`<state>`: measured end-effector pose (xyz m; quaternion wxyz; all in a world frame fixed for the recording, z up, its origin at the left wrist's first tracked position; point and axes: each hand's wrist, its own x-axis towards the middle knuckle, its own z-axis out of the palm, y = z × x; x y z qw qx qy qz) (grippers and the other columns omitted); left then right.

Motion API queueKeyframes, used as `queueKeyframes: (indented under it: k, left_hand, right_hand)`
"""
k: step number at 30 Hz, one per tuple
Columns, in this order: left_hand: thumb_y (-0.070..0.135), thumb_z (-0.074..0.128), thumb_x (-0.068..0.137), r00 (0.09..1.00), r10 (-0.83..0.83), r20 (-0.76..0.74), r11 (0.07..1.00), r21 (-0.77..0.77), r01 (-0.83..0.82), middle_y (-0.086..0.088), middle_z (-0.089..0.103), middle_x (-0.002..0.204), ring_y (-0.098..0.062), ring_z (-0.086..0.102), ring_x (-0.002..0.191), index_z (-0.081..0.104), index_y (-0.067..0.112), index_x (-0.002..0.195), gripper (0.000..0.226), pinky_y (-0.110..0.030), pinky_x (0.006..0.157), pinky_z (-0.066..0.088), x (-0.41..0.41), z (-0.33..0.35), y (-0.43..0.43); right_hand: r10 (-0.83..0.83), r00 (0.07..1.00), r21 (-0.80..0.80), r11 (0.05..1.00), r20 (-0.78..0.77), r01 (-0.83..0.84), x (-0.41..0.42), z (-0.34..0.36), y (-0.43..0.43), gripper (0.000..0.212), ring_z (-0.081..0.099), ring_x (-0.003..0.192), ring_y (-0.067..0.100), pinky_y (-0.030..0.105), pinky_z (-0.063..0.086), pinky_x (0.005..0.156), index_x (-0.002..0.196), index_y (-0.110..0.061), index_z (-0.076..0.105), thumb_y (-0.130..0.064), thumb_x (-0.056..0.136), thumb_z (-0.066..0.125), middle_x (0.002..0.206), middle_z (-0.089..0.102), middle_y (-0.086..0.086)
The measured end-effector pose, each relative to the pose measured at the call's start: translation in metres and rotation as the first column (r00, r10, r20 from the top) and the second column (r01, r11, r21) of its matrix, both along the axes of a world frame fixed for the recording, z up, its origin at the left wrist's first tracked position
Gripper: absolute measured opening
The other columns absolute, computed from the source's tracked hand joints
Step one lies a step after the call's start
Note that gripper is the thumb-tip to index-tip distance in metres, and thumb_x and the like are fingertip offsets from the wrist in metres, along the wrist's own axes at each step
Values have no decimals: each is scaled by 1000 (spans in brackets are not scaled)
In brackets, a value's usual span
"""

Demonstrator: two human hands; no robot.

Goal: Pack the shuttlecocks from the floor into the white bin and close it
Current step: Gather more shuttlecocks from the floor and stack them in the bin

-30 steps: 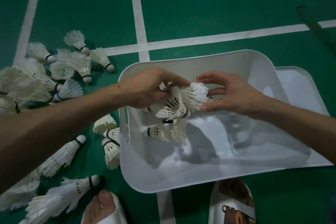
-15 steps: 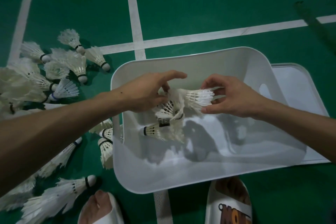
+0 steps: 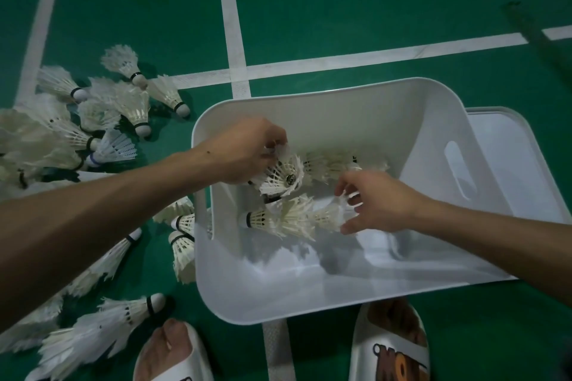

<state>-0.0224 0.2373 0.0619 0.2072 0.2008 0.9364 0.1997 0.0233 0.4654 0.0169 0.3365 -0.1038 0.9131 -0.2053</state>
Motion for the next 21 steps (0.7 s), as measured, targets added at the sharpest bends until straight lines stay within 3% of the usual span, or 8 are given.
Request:
queueKeyframes:
  k: [6,11,15,21]
  left_hand:
    - [9,59,91,1000,-8,-6,1000,-13,8,-1,68,96,-14,57,79,68,12,103,15,-23,66,38,2,2,1]
    - [9,59,91,1000,-1,2,1000,-3,1,-1,67,97,-14,56,80,67,13,104,16,-24,68,38,3,3,1]
    - [10,61,90,1000,-10,-7,1000,-8,10,0,67,99,-13,53,80,67,14,105,17,-22,69,35,2,5,2]
    - [17,64,89,1000,-29,1,1000,-2,29,0,66,105,-11,53,81,65,15,110,21,-22,70,36,4,7,0]
  right_hand:
    - [-181,967,-209,954,178,217,6,-23,-16,61,65,91,15,41,57,82,110,-20,51,-14,63,89,120,57,1]
    - [-212,953,-232,937,217,261,10,-35,-18,62,63,85,11,36,57,80,110,-21,50,-7,63,88,115,58,1]
    - [-182,970,-227,950,160,215,8,-41,-27,67,61,106,17,43,56,86,116,-24,48,-14,63,89,128,55,1]
    - [-109,987,-191,973,117,130,4,-26,-24,84,63,105,20,42,55,88,128,-23,43,-31,59,90,136,51,-2]
